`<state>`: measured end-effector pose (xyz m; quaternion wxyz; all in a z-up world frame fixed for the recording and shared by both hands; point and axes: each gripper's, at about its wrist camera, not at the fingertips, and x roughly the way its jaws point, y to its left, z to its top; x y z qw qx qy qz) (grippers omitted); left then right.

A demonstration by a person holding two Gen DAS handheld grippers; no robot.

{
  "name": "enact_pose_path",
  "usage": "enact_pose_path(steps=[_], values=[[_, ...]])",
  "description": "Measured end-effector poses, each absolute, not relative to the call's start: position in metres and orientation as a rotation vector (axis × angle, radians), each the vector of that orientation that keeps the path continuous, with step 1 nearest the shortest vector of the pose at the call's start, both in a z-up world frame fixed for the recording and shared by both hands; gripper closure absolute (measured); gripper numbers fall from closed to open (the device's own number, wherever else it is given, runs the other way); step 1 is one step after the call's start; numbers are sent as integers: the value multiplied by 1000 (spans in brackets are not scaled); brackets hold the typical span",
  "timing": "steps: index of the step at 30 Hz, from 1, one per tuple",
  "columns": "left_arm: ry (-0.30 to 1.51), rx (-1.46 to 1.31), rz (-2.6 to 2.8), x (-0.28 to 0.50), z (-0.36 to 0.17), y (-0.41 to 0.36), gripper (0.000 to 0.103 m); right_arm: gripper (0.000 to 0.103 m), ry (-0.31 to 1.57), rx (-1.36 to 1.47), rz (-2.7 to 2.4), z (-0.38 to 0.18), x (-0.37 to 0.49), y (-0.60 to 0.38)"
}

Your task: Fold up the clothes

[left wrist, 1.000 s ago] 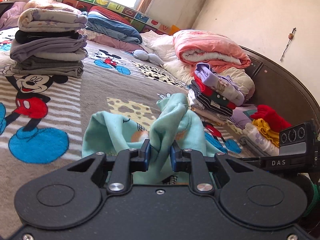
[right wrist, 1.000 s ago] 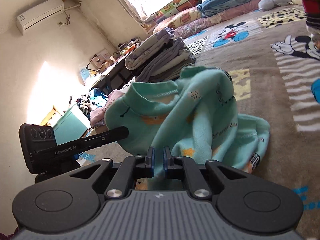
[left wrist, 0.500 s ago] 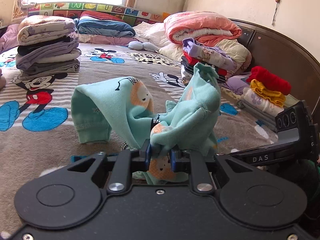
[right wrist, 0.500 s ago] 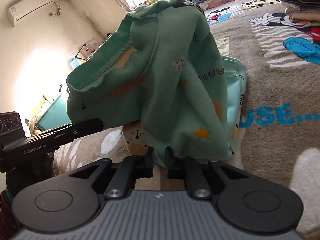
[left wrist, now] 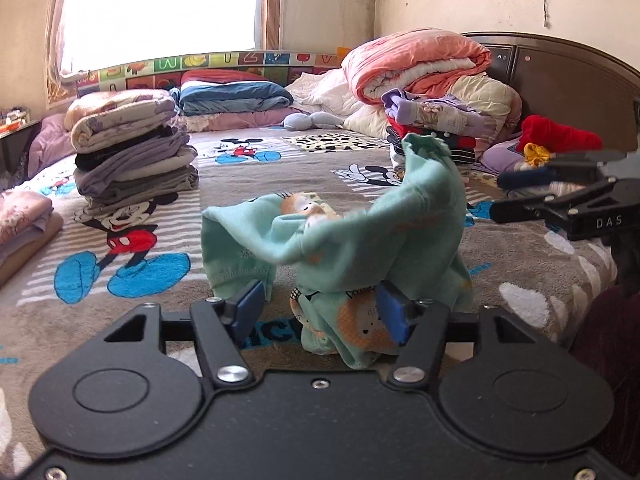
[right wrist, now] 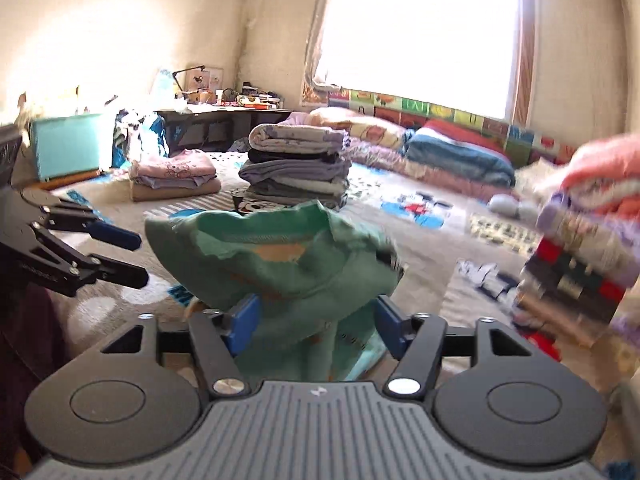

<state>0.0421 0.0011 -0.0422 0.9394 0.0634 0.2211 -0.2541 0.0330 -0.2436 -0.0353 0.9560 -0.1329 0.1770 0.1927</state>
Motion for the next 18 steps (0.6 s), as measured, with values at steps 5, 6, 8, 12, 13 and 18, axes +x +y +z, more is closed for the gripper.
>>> enact_pose_path(steps=[5, 6, 8, 12, 13, 18], values=[[425, 212, -482, 43, -41, -8, 36, 23, 344, -461, 388, -25, 41, -253], [425, 216, -482, 44, -41, -10, 35, 23, 350, -470, 389, -23, 41, -255], [429, 217, -486, 49, -39, -13, 34, 22, 363, -464, 397, -20, 45, -260], [422, 207, -510, 64, -23, -19, 32, 21, 406, -395, 419, -20, 65, -272], [420, 209, -517, 70, -17, -21, 30, 21, 416, -371, 427, -21, 71, -274], [428, 315, -558, 111, 12, -44, 28, 21, 463, -304, 459, -26, 99, -281]])
